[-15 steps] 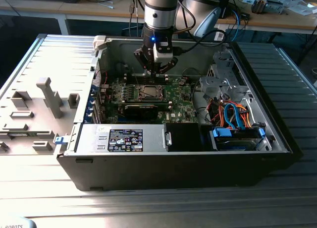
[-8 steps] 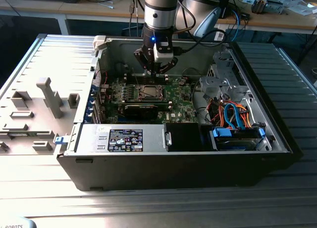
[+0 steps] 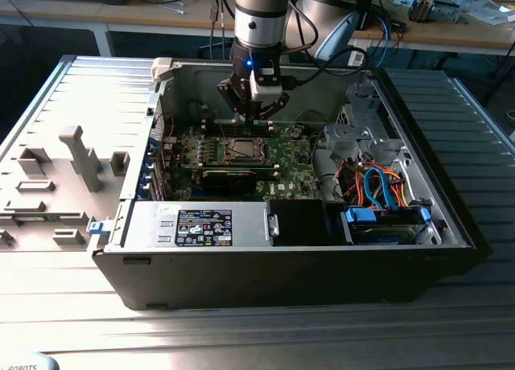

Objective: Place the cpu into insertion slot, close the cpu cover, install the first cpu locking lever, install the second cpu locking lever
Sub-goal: 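Install the first cpu locking lever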

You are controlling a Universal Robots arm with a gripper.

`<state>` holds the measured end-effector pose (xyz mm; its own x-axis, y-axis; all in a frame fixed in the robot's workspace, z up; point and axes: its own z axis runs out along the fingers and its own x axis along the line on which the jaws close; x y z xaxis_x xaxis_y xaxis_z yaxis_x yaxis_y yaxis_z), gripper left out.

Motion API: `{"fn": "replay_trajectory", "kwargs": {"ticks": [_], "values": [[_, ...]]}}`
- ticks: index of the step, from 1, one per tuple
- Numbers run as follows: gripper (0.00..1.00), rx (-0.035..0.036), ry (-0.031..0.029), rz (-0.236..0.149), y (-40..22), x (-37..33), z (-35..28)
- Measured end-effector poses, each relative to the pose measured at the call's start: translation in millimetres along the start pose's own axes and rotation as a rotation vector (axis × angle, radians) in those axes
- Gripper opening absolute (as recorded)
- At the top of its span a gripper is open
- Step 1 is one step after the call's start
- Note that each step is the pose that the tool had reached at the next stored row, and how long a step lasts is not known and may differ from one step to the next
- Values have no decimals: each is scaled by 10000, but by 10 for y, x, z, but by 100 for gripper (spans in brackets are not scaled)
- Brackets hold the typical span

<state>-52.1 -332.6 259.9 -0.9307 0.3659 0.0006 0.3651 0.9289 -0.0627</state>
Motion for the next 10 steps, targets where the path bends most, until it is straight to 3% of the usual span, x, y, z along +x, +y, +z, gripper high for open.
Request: {"fn": "replay_trajectory", "kwargs": {"ticks": [10], "values": [[11,1,-7,-102,0,0,0]]}}
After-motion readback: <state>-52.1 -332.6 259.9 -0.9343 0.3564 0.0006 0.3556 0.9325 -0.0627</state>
